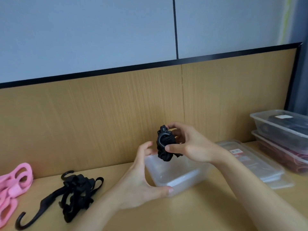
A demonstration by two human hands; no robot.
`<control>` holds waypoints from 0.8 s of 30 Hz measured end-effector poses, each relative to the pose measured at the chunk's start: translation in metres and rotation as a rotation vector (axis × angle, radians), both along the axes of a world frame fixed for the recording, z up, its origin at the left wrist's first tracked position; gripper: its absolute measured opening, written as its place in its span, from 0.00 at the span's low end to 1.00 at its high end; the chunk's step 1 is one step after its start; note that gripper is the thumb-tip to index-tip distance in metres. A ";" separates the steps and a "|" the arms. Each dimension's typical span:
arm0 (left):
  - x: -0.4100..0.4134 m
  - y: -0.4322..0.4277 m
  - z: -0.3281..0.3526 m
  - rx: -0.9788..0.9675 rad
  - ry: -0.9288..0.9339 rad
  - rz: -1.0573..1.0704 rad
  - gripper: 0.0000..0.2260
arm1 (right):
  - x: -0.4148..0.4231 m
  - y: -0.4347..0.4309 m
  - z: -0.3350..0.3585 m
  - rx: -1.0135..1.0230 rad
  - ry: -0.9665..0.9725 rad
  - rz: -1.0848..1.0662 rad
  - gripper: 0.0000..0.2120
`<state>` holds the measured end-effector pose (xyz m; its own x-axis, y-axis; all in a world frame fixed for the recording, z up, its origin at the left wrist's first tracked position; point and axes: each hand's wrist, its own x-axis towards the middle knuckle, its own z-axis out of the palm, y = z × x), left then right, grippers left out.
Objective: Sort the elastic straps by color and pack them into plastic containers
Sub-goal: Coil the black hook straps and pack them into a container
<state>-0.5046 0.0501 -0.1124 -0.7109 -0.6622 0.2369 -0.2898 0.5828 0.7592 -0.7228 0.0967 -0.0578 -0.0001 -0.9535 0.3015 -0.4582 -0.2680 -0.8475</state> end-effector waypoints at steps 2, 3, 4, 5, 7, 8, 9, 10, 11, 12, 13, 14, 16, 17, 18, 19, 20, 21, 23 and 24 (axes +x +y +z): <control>0.008 -0.005 0.000 0.008 0.006 -0.006 0.56 | 0.007 0.001 -0.001 0.027 -0.004 0.052 0.21; 0.011 -0.007 0.001 0.009 0.014 -0.009 0.57 | 0.011 0.002 -0.001 0.041 0.005 0.073 0.21; 0.013 -0.008 0.001 0.010 0.020 -0.010 0.58 | 0.015 0.002 -0.002 0.054 0.028 0.087 0.21; 0.013 -0.010 0.001 0.012 0.024 -0.009 0.58 | 0.018 0.002 -0.003 0.064 0.067 0.093 0.21; 0.014 -0.011 0.001 0.017 0.024 -0.012 0.58 | 0.024 0.003 -0.005 0.080 0.181 0.086 0.20; 0.014 -0.012 0.001 0.022 0.020 -0.017 0.58 | 0.027 0.004 -0.006 0.086 0.241 0.075 0.21; 0.014 -0.012 0.001 0.025 0.016 -0.025 0.57 | 0.029 0.004 -0.006 0.086 0.294 0.060 0.21; 0.014 -0.012 0.001 0.024 0.013 -0.034 0.56 | 0.031 0.005 -0.007 0.083 0.343 0.042 0.22; 0.015 -0.013 0.002 0.023 0.012 -0.043 0.55 | 0.032 0.005 -0.008 0.077 0.390 0.021 0.24; 0.015 -0.013 0.002 0.022 0.012 -0.050 0.54 | 0.033 0.005 -0.008 0.074 0.435 0.001 0.25; 0.015 -0.012 0.002 0.025 0.012 -0.055 0.53 | 0.034 0.005 -0.010 0.072 0.471 -0.015 0.25; 0.015 -0.012 0.003 0.028 0.010 -0.056 0.53 | 0.035 0.005 -0.011 0.074 0.500 -0.029 0.26; 0.016 -0.011 0.003 0.033 0.005 -0.050 0.52 | 0.034 0.003 -0.013 0.083 0.531 -0.058 0.25; 0.017 -0.010 0.003 0.035 0.006 -0.047 0.51 | 0.034 0.002 -0.014 0.090 0.533 -0.067 0.24; 0.017 -0.010 0.004 0.043 0.012 -0.048 0.48 | 0.034 0.002 -0.015 0.101 0.533 -0.072 0.23; 0.018 -0.009 0.005 0.059 0.025 -0.051 0.45 | 0.033 0.001 -0.016 0.113 0.535 -0.075 0.23; 0.018 -0.008 0.006 0.086 0.043 -0.052 0.41 | 0.033 0.000 -0.016 0.128 0.538 -0.078 0.24; 0.017 -0.007 0.007 0.115 0.065 -0.045 0.36 | 0.033 0.000 -0.017 0.142 0.539 -0.083 0.24; 0.015 -0.006 0.009 0.153 0.111 -0.006 0.28 | 0.034 -0.002 -0.018 0.165 0.544 -0.101 0.22; 0.013 -0.005 0.009 0.159 0.125 0.021 0.25 | 0.034 -0.003 -0.019 0.173 0.544 -0.112 0.21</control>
<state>-0.4915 0.0448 -0.1033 -0.6682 -0.7125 0.2142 -0.1981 0.4479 0.8719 -0.6888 0.0939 -0.0771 0.0073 -0.9920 0.1259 -0.8574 -0.0710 -0.5097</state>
